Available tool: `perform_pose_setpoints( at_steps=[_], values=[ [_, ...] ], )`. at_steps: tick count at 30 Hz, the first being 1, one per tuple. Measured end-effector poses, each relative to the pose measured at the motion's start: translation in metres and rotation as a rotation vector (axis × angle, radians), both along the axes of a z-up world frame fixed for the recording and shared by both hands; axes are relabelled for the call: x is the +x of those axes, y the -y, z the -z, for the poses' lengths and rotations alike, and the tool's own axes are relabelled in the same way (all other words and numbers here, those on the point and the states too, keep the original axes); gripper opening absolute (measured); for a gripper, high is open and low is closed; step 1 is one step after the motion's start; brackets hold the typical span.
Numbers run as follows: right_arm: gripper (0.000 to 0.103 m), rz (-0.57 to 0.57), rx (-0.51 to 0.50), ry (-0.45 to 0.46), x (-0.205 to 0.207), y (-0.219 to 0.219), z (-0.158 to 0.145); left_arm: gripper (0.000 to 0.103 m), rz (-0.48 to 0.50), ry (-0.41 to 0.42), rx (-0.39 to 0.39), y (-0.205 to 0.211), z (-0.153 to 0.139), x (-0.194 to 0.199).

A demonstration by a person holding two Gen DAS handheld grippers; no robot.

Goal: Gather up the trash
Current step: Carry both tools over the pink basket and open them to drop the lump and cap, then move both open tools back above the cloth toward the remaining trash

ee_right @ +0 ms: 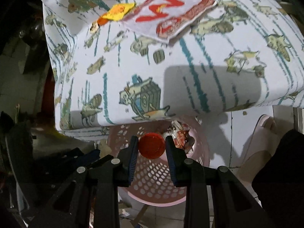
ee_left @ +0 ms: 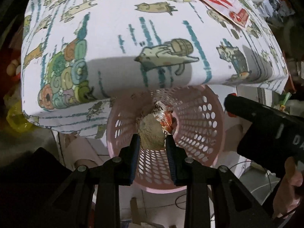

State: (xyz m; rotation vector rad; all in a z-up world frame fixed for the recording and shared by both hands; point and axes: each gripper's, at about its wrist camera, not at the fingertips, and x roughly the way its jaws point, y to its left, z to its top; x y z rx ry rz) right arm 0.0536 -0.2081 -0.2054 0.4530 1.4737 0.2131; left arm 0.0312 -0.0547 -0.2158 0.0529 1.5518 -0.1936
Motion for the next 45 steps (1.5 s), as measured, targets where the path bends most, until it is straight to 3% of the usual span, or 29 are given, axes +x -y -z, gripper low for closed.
perform_pose_setpoints(
  at_steps=[3,4,5,7,12,20,27,33,35,40,45],
  values=[
    [0.032,0.012,0.024,0.003,-0.001,0.001,-0.002,0.027,0.000,-0.005,-0.027,0.002,-0.005,0.001],
    [0.039,0.014,0.038,-0.005,-0.001,0.002,-0.003,0.033,-0.001,-0.002,-0.028,0.002,-0.007,0.003],
    [0.054,0.020,0.054,-0.009,-0.001,0.004,-0.005,0.049,-0.001,0.003,-0.019,0.003,-0.008,0.003],
    [0.059,0.034,0.066,0.011,0.000,0.005,-0.012,0.060,-0.004,0.021,-0.004,0.004,-0.013,0.002],
    [0.059,0.063,0.052,0.059,0.000,0.013,-0.033,0.060,-0.028,0.045,-0.033,-0.003,-0.032,0.004],
    [0.059,0.045,-0.121,0.311,0.000,0.015,-0.108,0.061,-0.004,0.278,-0.038,-0.008,-0.103,0.002],
    [0.059,0.066,-0.218,0.480,-0.003,0.024,-0.164,0.066,-0.009,0.447,0.008,-0.012,-0.161,-0.004],
    [0.063,0.053,-0.252,0.604,0.002,0.032,-0.220,0.072,-0.032,0.568,-0.010,-0.022,-0.215,0.002],
    [0.066,0.054,-0.260,0.630,0.008,0.035,-0.235,0.079,-0.036,0.600,-0.005,-0.025,-0.229,0.011],
    [0.077,0.025,-0.314,0.670,0.032,0.040,-0.258,0.086,-0.057,0.662,0.022,-0.033,-0.255,0.045],
    [0.079,0.064,-0.307,0.624,0.065,0.056,-0.247,0.098,-0.085,0.688,0.028,-0.039,-0.262,0.077]
  ],
)
